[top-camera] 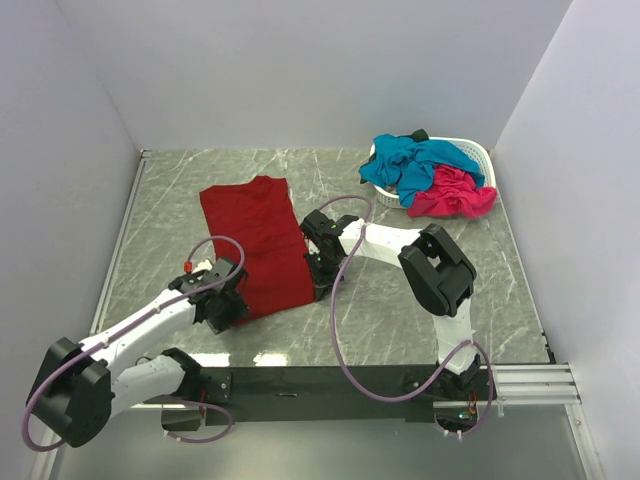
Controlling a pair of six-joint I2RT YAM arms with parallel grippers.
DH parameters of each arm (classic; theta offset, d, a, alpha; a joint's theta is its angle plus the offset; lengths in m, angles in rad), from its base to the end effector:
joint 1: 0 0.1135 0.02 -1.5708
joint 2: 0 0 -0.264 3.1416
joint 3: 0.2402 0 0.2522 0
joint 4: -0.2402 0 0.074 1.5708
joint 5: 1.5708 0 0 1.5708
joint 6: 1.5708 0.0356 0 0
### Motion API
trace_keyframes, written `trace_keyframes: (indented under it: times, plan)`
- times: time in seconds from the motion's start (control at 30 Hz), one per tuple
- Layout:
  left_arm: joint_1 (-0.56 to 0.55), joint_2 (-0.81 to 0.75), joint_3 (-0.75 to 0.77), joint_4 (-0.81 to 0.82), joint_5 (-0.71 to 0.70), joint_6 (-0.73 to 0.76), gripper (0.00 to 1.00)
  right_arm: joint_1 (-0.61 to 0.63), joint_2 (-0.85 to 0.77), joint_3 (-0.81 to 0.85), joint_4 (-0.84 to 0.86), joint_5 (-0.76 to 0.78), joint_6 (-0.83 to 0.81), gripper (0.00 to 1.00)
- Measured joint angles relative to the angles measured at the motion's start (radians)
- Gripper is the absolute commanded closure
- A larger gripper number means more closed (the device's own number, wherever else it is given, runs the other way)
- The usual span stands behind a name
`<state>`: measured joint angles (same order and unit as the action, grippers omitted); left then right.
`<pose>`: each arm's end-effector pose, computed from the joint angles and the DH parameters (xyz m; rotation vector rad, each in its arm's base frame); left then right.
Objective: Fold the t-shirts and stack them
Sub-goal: Fold the tshirt
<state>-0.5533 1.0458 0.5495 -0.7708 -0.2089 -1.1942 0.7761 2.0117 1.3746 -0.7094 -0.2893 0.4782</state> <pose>0.1436 -0.0800 0.1742 -0.9196 2.6289 -0.1393 0.2707 0.2800 0.1493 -0.5067 3.0367 0.5665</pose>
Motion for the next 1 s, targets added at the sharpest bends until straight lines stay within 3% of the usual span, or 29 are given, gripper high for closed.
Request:
trace_keyframes:
  times: [0.47, 1.0]
  plan:
    - [0.014, 0.016, -0.052, 0.053, 0.002, -0.015, 0.51, 0.0, 0.0, 0.0, 0.0, 0.0, 0.0, 0.98]
    - [0.027, 0.026, -0.066, 0.132, 0.01, -0.011, 0.92, -0.003, 0.0, 0.0, 0.0, 0.0, 0.0, 1.0]
